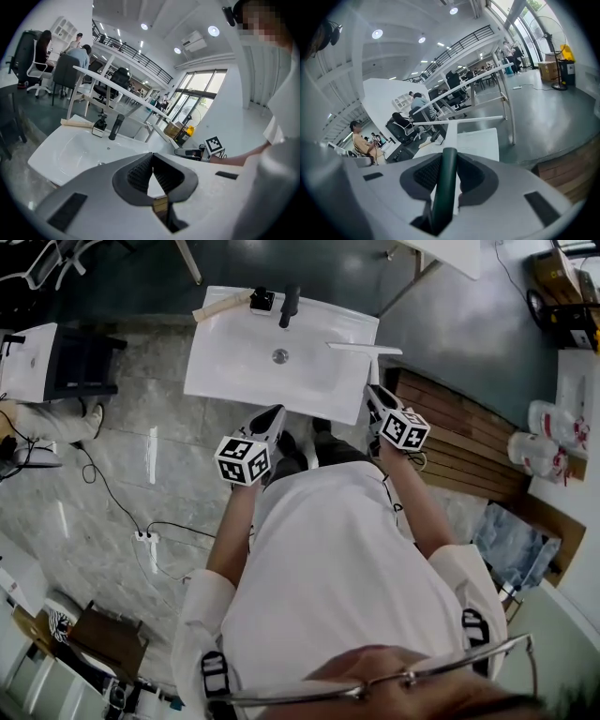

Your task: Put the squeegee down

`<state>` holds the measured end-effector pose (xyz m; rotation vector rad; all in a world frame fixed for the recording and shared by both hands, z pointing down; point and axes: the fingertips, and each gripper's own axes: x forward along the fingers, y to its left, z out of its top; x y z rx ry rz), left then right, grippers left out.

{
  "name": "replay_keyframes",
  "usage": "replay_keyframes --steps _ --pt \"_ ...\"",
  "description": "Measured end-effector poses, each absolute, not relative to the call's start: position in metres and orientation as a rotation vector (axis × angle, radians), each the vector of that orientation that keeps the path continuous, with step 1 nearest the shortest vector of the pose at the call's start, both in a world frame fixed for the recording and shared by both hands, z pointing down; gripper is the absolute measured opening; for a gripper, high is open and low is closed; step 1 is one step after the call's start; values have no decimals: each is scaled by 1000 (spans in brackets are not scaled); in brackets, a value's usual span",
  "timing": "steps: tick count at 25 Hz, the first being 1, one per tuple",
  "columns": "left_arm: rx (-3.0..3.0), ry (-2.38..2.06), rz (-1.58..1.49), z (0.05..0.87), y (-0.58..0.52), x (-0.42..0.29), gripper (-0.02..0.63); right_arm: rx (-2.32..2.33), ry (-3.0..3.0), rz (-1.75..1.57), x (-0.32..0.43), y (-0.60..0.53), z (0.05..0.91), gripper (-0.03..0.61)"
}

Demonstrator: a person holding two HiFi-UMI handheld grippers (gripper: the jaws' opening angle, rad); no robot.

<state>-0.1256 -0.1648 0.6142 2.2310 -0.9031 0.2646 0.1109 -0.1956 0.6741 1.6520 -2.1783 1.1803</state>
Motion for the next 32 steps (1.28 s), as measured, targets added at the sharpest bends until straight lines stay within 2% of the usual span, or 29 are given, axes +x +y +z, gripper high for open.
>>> replay_keyframes --steps 32 --pt "2058 -1036 316 625 -192 -83 5 1501 -1917 1044 122 -317 823 101"
